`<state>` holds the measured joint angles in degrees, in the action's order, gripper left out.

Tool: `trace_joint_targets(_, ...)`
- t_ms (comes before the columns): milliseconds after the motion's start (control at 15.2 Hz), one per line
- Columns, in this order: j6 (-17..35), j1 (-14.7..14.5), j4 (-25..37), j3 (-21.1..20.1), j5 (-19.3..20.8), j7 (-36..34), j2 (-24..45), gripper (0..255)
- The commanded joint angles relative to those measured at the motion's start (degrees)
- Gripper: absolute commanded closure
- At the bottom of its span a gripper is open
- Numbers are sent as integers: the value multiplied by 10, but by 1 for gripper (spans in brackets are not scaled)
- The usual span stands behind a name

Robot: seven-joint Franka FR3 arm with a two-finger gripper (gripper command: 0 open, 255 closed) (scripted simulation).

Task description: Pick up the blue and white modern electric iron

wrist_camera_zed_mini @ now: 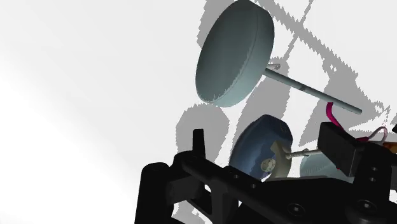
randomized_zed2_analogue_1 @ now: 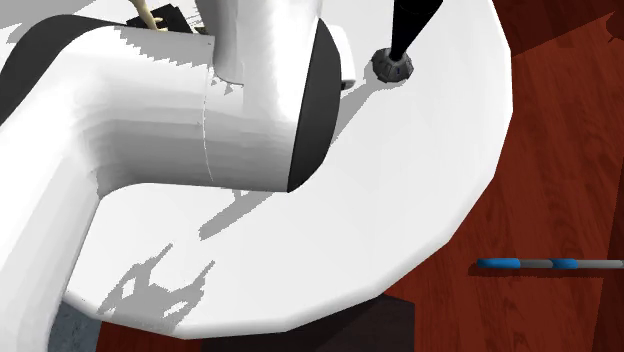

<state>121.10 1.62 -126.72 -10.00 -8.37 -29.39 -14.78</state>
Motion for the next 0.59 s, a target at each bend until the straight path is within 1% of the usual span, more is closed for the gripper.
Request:
trace_joint_targets(0,20,2,29,-11,8,-35,41,0)
trace_joint_targets(264,61,4,84,-23,32,-98,126,0)
trace_joint_targets(528,89,0,153,-25,63,-161,213,0)
